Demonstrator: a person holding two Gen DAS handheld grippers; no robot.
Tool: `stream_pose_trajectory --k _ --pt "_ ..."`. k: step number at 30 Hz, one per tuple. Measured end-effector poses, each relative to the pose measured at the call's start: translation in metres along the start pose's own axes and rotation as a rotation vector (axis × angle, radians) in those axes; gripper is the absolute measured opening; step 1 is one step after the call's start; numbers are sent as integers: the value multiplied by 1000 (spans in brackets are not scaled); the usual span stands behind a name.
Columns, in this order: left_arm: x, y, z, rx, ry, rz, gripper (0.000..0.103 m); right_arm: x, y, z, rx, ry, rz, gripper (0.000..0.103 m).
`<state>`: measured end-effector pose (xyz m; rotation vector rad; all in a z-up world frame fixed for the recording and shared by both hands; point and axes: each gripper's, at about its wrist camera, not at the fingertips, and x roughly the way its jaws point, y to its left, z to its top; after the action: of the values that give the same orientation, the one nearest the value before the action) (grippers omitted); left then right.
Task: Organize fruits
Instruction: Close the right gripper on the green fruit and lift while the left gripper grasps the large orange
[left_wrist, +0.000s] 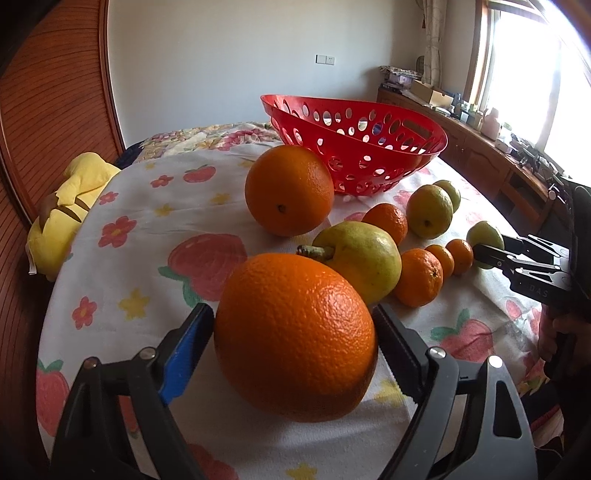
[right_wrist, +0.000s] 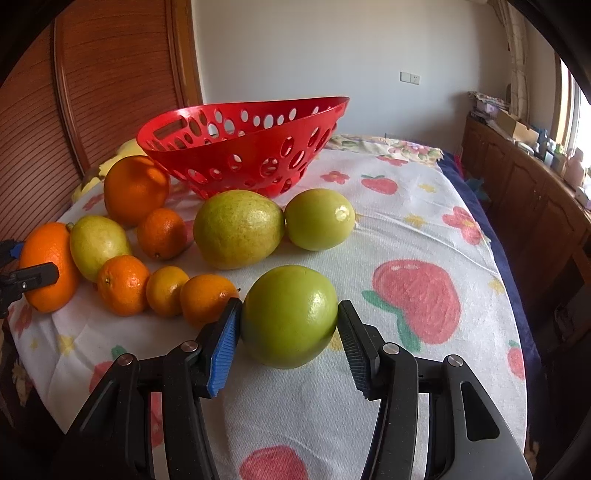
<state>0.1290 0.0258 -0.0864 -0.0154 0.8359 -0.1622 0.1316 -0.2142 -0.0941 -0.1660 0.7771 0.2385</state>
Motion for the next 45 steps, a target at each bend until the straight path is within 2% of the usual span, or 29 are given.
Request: stream_pose_trajectory --k 9,24,35,45 --pt "-4 11 -6 -31 -19 -58 84 1 1 0 5 2 4 54" --pt "-18 22 -12 -35 -48 -35 84 6 -1 0 10 27 9 54" --pt "-44 29 6 -49 -126 -30 83 3 -2 0 15 12 2 53" --pt "-48 22 23 -30 -162 -46 83 -14 -4 11 8 -31 20 53"
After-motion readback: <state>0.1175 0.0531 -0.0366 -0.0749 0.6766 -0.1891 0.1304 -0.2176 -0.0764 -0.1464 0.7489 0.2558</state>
